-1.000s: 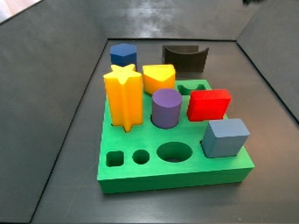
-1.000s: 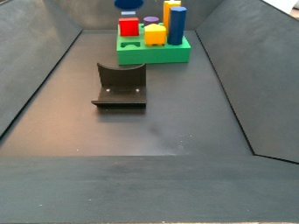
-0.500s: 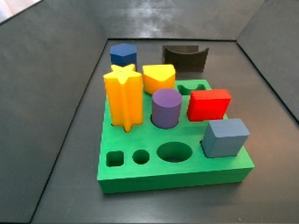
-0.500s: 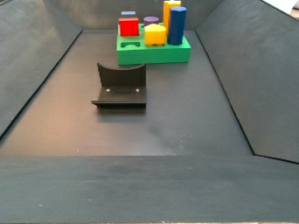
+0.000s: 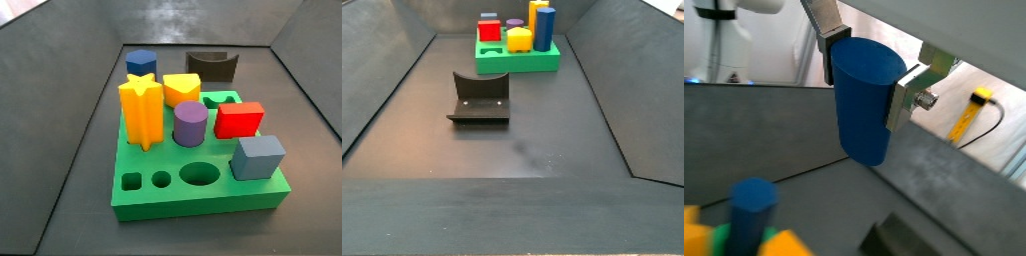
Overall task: Pick up the oval object. Move up. Place the oval object on the fixture. Regrasp the oval object. Move to above the board. Insert the oval object.
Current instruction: Move to above the board, then insert the oval object.
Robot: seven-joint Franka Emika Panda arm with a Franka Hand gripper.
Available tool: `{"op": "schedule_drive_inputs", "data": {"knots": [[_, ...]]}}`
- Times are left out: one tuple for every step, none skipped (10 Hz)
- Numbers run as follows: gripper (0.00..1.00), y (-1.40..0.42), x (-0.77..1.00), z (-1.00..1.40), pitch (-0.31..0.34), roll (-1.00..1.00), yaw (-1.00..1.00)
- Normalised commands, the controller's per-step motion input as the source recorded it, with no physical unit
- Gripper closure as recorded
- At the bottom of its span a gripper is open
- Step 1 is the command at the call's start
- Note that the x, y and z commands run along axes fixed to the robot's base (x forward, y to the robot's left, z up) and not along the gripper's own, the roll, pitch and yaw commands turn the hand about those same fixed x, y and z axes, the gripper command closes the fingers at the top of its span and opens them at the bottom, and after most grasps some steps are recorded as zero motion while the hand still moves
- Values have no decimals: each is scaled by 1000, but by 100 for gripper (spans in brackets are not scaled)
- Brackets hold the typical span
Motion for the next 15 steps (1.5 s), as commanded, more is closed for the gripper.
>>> {"op": "schedule_drive_inputs", "data": {"knots": [[100,-663,-437,147,-50,-1000,-58],[100,-216,-216,54,-55,-1000,-59],[100,-79,-145,24,-58,-1000,-59],[100,10,-88,3,-63,-1000,-58],[100,15,-87,13,-82,-1000,-54],[100,31,-80,-2,-91,-871,-43],[100,34,-72,3,-88,-647,-33],[100,26,-61,1,-69,-394,-18],[100,15,-44,-2,-49,-219,-8],[100,0,-51,0,-3,0,0],[100,0,0,0,-4,0,0],[100,-220,-71,-86,-40,0,29],[100,-814,-74,-329,-34,123,203],[100,-880,0,-423,-30,110,203],[100,-674,363,-569,0,34,171]]}}
